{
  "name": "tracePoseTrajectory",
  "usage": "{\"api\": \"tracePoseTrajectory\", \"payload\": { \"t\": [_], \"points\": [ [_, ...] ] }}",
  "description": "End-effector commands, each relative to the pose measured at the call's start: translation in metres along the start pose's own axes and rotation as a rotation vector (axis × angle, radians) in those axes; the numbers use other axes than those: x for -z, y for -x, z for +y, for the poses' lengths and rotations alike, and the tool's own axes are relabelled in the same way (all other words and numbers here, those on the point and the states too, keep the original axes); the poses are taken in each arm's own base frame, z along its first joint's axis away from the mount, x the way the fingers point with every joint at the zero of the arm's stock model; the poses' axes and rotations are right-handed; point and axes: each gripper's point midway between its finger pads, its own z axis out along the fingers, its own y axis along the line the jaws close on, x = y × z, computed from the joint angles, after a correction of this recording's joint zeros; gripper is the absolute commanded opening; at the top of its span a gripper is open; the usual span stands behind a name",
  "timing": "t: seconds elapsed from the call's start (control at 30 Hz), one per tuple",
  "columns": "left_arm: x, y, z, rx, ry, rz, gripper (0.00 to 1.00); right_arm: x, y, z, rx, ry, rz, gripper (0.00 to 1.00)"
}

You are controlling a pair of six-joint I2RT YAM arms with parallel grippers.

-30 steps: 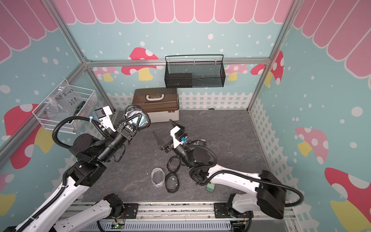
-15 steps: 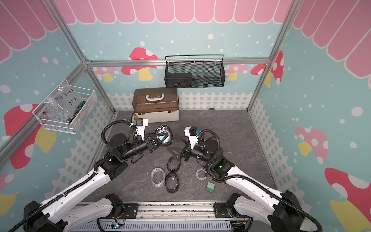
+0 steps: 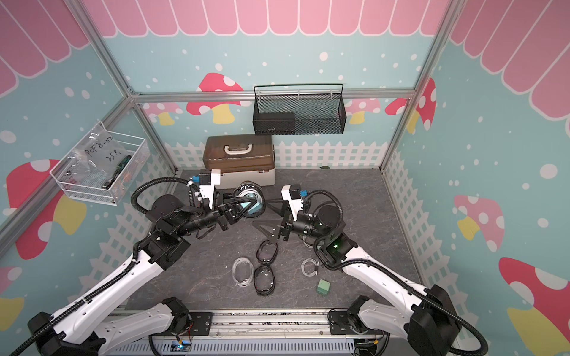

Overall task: Pack away charging kits
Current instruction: Adjust the storage bag.

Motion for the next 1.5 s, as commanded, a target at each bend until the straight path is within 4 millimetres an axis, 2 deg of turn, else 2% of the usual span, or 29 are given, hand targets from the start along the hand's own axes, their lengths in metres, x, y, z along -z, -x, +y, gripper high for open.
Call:
{"api": "tracePoseTrajectory", "payload": {
  "t": [0.0,0.2,0.5,0.63,0.77,0.87,0.93,1.1,1.2,1.23,1.47],
  "points": [
    [0.004,-0.003,-0.007,-0.029,-0.028,-0.002,0.00,0.012,0.009,0.021,0.035,0.069,-0.051,0.99],
    [0.007,-0.013,-0.017,0.017,-0.107,0.008,0.00,0.011,0.012,0.016,0.024,0.050,-0.077,0.97],
    [0.014,-0.009,-0.026,0.012,-0.119,-0.005,0.00,-0.010,0.024,0.015,-0.035,0.128,-0.094,0.70],
    [0.015,-0.007,-0.030,0.015,-0.132,-0.002,0.00,-0.014,0.030,0.016,-0.038,0.150,-0.112,0.43],
    [0.016,-0.009,-0.029,0.015,-0.130,-0.003,0.00,-0.015,0.032,0.016,-0.044,0.155,-0.118,0.27],
    [0.016,-0.011,-0.026,0.018,-0.116,-0.006,0.00,-0.018,0.030,0.014,-0.054,0.158,-0.109,0.08],
    [0.016,-0.012,-0.022,0.025,-0.097,-0.001,0.06,-0.020,0.028,0.011,-0.061,0.152,-0.101,0.00],
    [0.016,-0.013,-0.021,0.042,-0.083,0.018,0.26,-0.019,0.021,-0.002,-0.039,0.074,-0.052,0.00],
    [0.019,-0.014,-0.017,0.055,-0.053,0.027,0.42,-0.013,0.019,-0.009,-0.029,0.044,-0.021,0.00],
    [0.021,-0.014,-0.016,0.059,-0.042,0.029,0.45,-0.012,0.018,-0.010,-0.024,0.040,-0.007,0.00],
    [0.024,-0.019,-0.015,0.103,-0.037,0.083,0.48,-0.011,0.011,-0.015,0.009,0.022,0.099,0.00]
  ]
}}
